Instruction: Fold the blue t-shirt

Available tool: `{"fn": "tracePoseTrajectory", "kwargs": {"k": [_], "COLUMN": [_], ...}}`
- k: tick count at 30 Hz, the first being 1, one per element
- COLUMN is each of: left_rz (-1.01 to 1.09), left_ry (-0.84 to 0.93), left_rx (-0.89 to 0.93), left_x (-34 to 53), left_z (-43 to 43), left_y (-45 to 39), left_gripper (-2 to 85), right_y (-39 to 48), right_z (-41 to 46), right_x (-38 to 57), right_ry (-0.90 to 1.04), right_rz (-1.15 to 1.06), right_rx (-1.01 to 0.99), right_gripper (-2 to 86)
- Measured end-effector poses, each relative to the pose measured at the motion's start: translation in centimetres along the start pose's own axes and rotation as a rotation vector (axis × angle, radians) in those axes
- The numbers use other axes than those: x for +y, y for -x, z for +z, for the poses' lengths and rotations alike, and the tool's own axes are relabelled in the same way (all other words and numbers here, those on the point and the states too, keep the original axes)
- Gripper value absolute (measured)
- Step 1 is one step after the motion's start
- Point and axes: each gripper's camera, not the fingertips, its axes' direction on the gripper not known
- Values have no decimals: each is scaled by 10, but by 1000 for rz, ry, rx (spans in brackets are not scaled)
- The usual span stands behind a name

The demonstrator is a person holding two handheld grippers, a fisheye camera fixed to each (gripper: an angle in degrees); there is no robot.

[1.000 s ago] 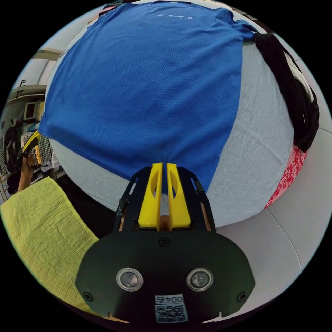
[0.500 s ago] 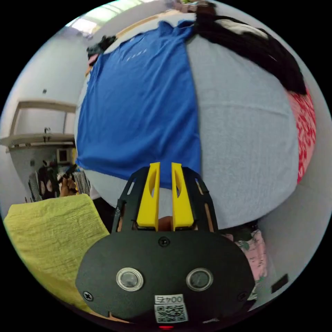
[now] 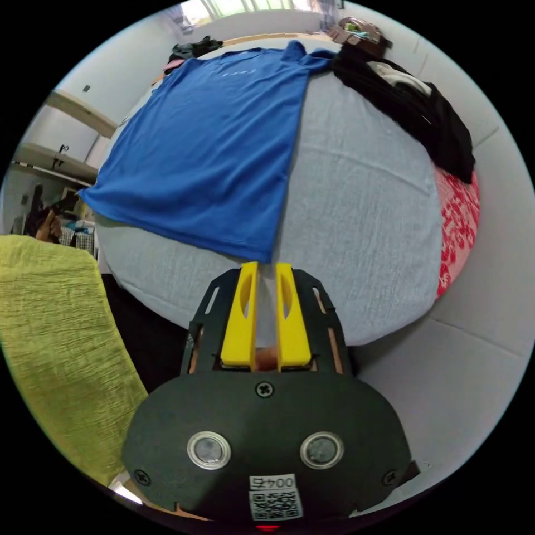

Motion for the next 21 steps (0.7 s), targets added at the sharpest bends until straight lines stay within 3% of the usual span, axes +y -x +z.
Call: {"fn": "tracePoseTrajectory", "kwargs": {"k": [4,9,16,21], "left_rz": [44,40,20,24], "left_ry": [1,67,109,104], "left_rx": [-41,-60,-36,-18], "left_x": [-42,-97,-140,-150], "left_z": [-7,5,27,33], "left_y": [-15,-25,-41,-54], "left_gripper": [20,20,20,19], "right_y": [-19,-84,-99,-101], "right_z": [-11,-44,-66,-62], "right_x": [-47,-114,-107,-131], "right_ry": [4,-38,-125,-92], "right_rz": [6,228,257,408], "right_rx": [28,-81,-338,-454], "right_gripper": [1,45,70,100]}}
